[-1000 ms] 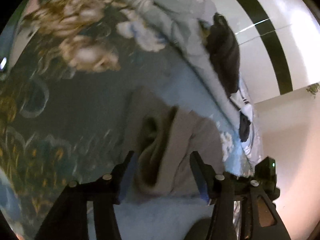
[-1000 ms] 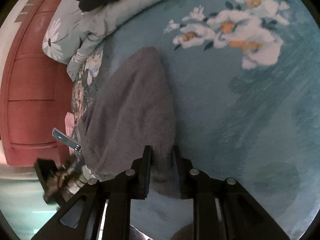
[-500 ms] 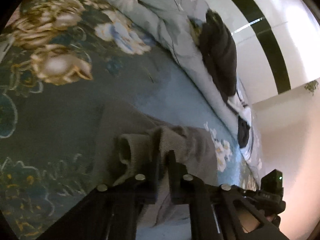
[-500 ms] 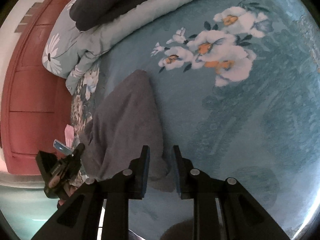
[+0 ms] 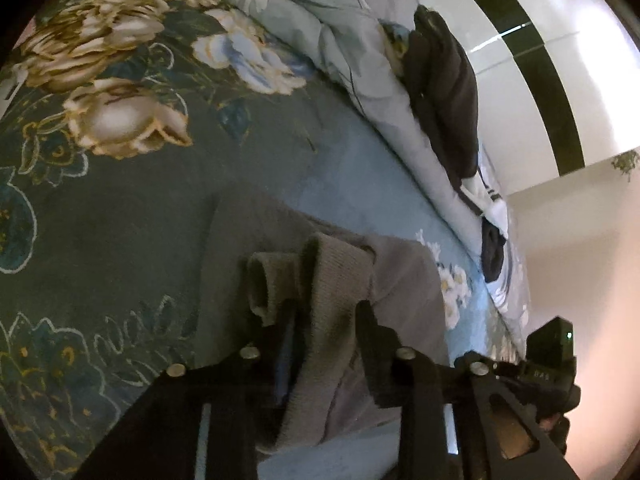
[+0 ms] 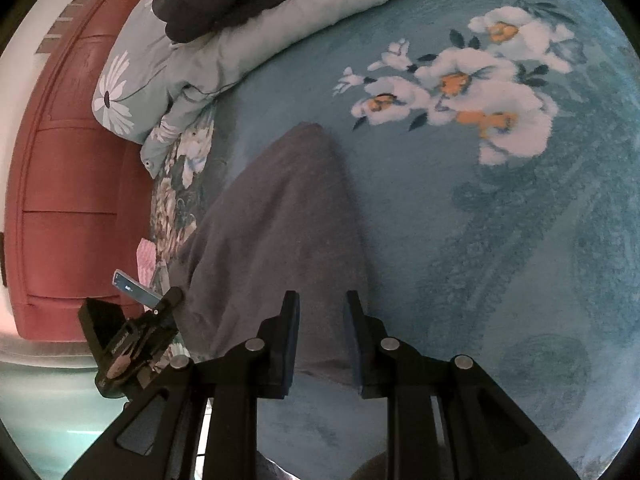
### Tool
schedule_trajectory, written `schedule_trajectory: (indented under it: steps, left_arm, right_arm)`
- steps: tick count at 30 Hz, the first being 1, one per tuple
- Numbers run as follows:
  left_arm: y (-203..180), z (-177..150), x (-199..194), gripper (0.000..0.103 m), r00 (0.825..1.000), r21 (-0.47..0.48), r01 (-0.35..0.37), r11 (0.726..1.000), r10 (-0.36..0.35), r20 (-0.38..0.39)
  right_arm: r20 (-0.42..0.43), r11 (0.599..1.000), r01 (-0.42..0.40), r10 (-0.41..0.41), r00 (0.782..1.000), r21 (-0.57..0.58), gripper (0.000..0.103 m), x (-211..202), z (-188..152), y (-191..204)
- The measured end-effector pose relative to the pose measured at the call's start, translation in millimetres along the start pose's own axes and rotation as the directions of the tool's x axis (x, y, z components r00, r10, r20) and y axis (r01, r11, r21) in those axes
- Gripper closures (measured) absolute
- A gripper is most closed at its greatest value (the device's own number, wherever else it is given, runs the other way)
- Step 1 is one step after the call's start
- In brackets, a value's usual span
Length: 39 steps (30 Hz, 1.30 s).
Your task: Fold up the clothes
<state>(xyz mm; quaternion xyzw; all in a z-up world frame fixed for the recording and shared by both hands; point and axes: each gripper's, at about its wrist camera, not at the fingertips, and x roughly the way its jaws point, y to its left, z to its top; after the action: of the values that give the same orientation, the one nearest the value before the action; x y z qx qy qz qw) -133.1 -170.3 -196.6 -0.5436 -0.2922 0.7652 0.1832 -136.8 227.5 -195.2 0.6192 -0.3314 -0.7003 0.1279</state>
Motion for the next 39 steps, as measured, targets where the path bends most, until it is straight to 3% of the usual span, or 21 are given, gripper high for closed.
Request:
schedule_trajectory:
  steps: [3,4,5,9,12,15,18,21,23,25,28,31,34,36,39]
  left_arm:
    - [-3.2,-3.1,-4.4,0.072,0.999,0.014,0.011,1.000,-0.011,0.032]
    - [-4.2,-4.0,-6.4,0.078,0.999,0.017,0.015,1.000,-0.016,0.046]
    - [-4.8,-4.5,-9.3,0.095,0.998,0.017,0.018,1.000,-0.019,0.066]
    - [-1.4,-3.1,-34.5,0.098,0.981,-0.026,0.075,0.997,-0.069,0.183]
    - [8.6,-0.3,-51.6,0.100,0.969,-0.041,0.041,0.998,-0.029,0.246]
    - [34.4,0.0,-49.1,0.101,0.976,-0.119,0.014,0.993,0.012,0.216]
    - [43.7,-6.3,-43.8,0.101,0.984,-0.151,0.046,0.988,-0.018,0.180]
    - [34.4,-8.5,-35.7,0.096,0.988,-0.113,0.072,0.991,-0.055,0.145]
    - [26.1,-6.6,-27.2,0.073,0.993,-0.084,0.057,0.995,-0.047,0.113]
    - [18.8,-4.6,-19.8,0.062,0.994,-0.065,0.059,0.996,-0.053,0.092]
    - [9.6,-6.2,-14.1,0.062,0.994,-0.044,0.079,0.996,-0.076,0.083]
    - [-2.2,-9.1,-9.8,0.066,0.994,-0.007,0.070,0.998,-0.069,0.087]
    - [-9.2,-12.3,-8.6,0.088,0.993,0.016,0.070,0.997,-0.071,0.089]
    - [-13.1,-14.2,-7.0,0.096,0.995,0.035,0.038,0.999,-0.041,0.091]
    - [-7.7,-13.2,-14.8,0.098,0.991,0.020,0.011,1.000,-0.014,0.134]
  right_arm:
    - [0.000,1.000,-0.006,0.006,1.000,0.008,0.080,1.9,1.7,0.4]
    - [0.000,1.000,-0.008,0.008,1.000,0.010,0.080,2.6,2.2,0.5]
    - [-0.001,1.000,-0.010,0.010,1.000,0.013,0.080,3.3,2.8,0.6]
    - [0.001,1.000,-0.017,0.017,1.000,0.004,0.080,3.2,6.2,3.4]
    - [0.005,1.000,-0.013,0.013,1.000,-0.001,0.080,2.6,8.7,3.9]
    - [-0.001,1.000,-0.014,0.014,1.000,0.004,0.080,5.2,9.5,2.1]
    - [-0.011,1.000,-0.018,0.018,1.000,0.009,0.080,9.5,7.8,0.7]
    - [-0.018,1.000,-0.015,0.015,1.000,0.020,0.080,13.3,6.3,-1.3]
    - [-0.017,1.000,-0.015,0.015,1.000,0.019,0.080,13.5,6.0,-0.7]
    - [-0.015,1.000,-0.015,0.015,1.000,0.017,0.080,13.1,5.8,0.5]
    - [-0.015,1.000,-0.014,0.014,1.000,0.013,0.080,11.8,6.3,1.2]
    - [-0.017,1.000,-0.013,0.013,1.000,0.015,0.080,12.0,6.8,0.7]
    - [-0.019,1.000,-0.012,0.012,1.000,0.016,0.080,13.8,6.4,1.0]
    - [-0.020,1.000,-0.011,0.012,1.000,0.018,0.080,14.9,6.0,1.2]
    - [-0.019,1.000,-0.015,0.016,1.000,0.023,0.080,14.6,5.7,0.5]
